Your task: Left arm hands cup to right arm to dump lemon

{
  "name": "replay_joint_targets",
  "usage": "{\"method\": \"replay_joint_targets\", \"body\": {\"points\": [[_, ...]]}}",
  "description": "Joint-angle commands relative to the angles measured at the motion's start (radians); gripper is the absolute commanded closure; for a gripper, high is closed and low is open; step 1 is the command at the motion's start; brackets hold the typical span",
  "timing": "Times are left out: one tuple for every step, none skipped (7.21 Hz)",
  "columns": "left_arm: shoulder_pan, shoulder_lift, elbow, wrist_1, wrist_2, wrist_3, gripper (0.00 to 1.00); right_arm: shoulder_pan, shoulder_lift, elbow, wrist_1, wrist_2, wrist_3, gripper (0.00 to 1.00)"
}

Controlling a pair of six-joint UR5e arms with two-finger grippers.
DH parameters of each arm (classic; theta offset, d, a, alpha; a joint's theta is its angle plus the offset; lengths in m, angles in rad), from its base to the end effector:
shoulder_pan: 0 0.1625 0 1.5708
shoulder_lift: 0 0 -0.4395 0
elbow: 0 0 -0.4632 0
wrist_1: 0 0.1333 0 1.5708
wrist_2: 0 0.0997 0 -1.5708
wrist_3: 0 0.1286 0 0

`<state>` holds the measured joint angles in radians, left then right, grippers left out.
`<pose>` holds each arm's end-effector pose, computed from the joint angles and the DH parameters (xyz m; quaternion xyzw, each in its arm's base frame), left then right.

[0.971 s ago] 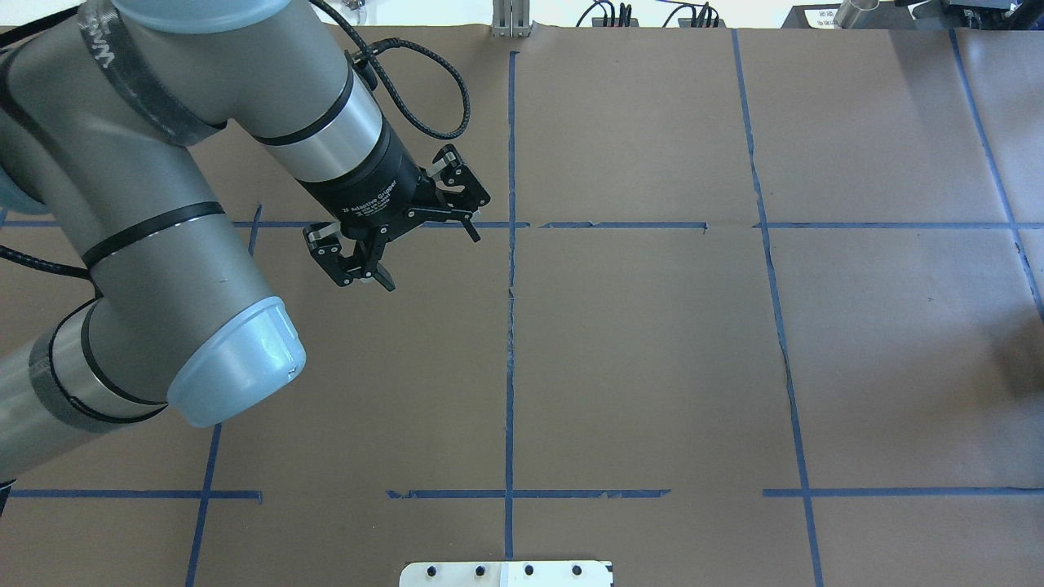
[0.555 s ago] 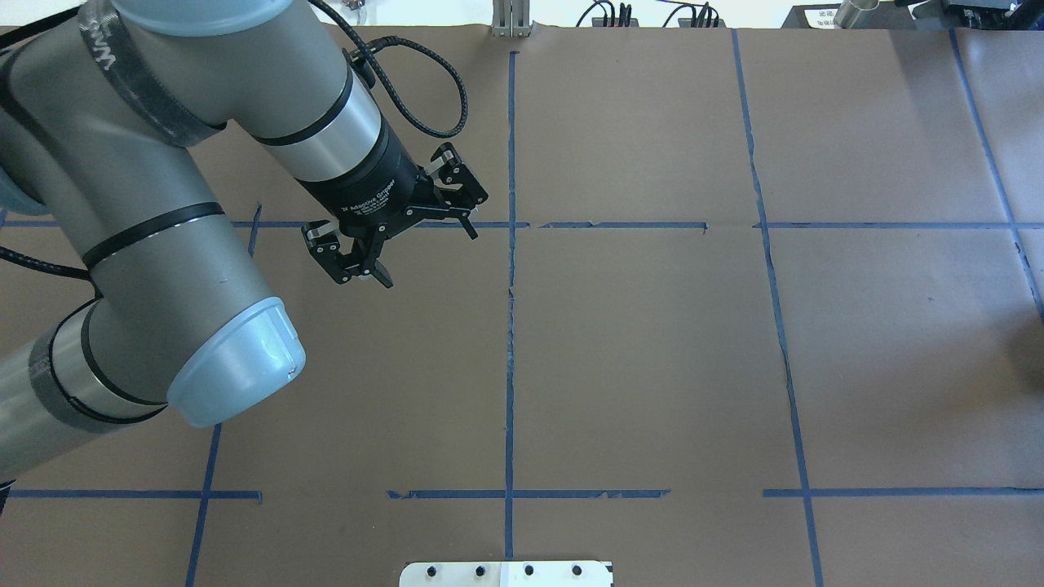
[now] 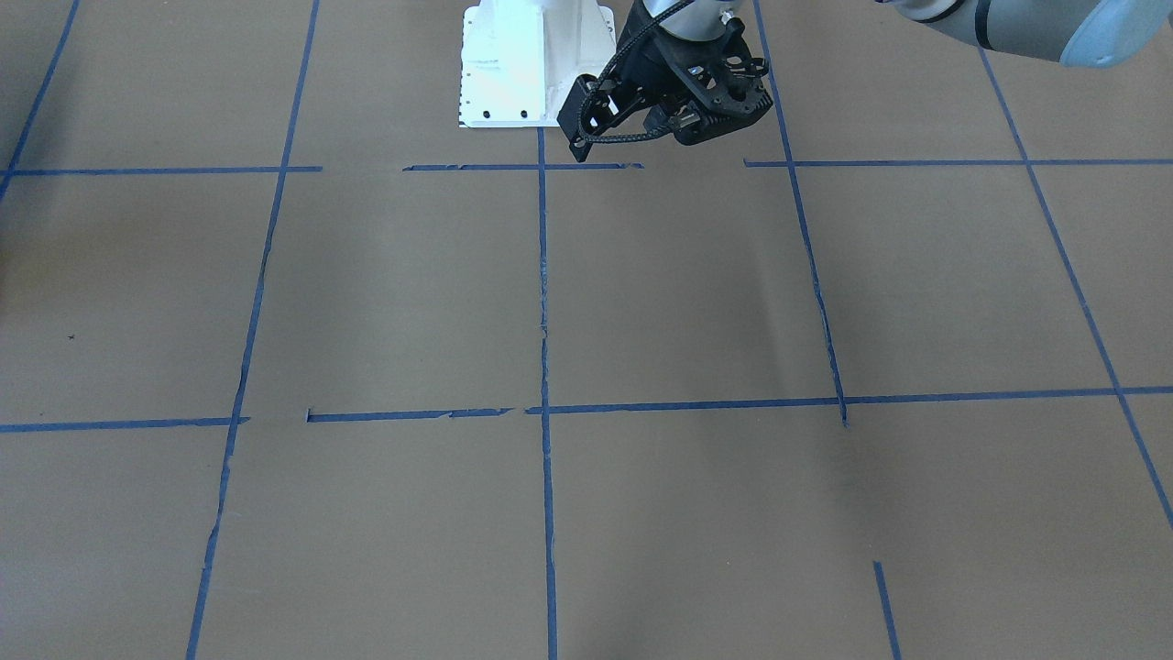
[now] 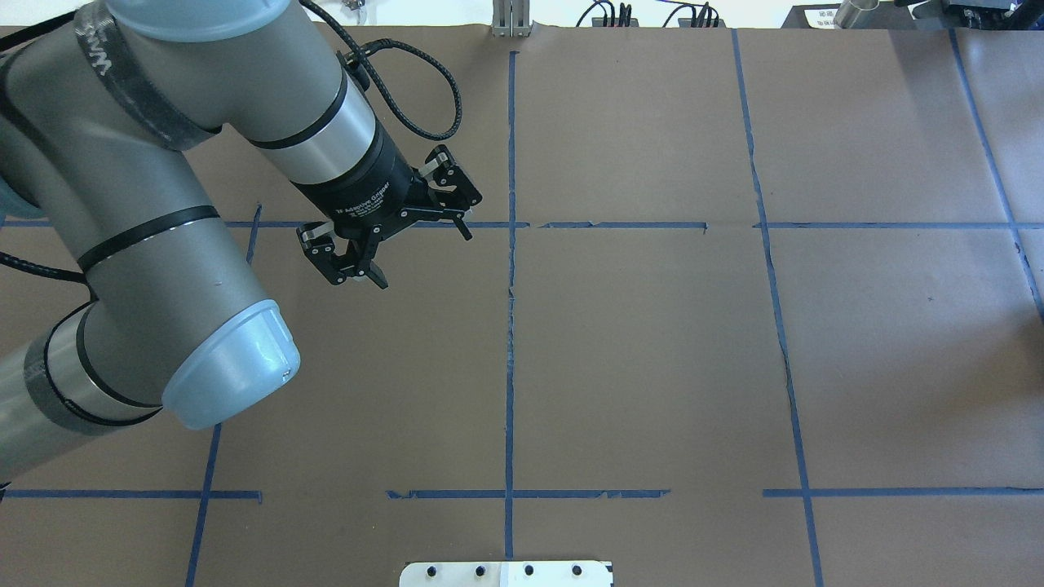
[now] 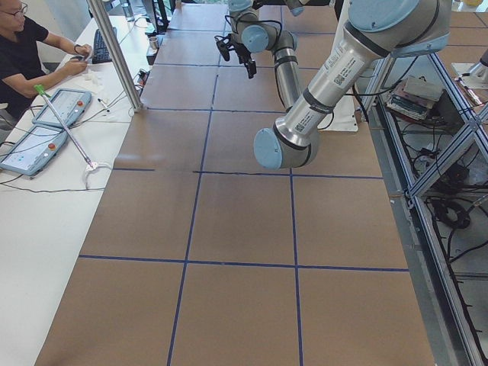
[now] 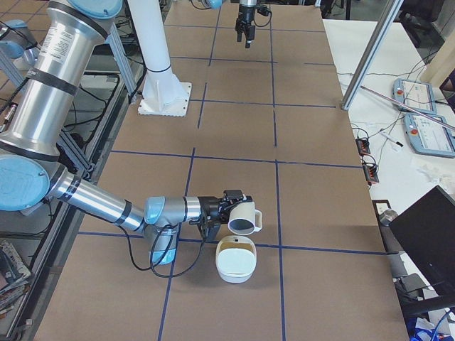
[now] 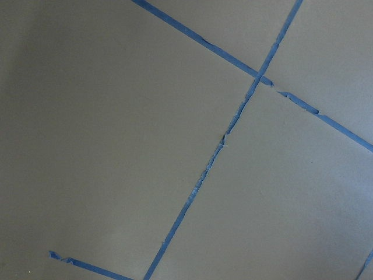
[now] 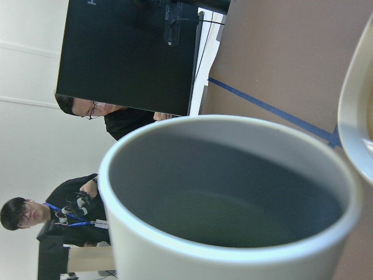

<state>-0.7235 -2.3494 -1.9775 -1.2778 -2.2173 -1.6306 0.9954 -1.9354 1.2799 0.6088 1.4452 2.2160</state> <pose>0.4317 -0.4558 0.0330 -0.1376 0.4802 -0.1998 0.8429 -0.0611 -0.3687 0.7618 0.1647 -0.6706 0.5576 0.4607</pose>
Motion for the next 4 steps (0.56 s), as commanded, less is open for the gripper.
{"method": "replay_joint_targets", "body": {"points": [[0.001,0.001,-0.003,0.000,0.008,0.000,0.00,0.020,0.076,-0.187,0.208,0.001,0.199,1.00],[0.001,0.001,-0.007,0.000,0.014,0.000,0.00,0.026,0.081,-0.185,0.245,-0.003,0.296,1.00],[0.001,0.001,-0.009,0.000,0.018,0.000,0.00,0.043,0.084,-0.188,0.258,-0.006,0.353,1.00],[0.003,0.002,-0.009,0.000,0.028,0.000,0.00,0.045,0.084,-0.189,0.261,-0.015,0.419,1.00]]}}
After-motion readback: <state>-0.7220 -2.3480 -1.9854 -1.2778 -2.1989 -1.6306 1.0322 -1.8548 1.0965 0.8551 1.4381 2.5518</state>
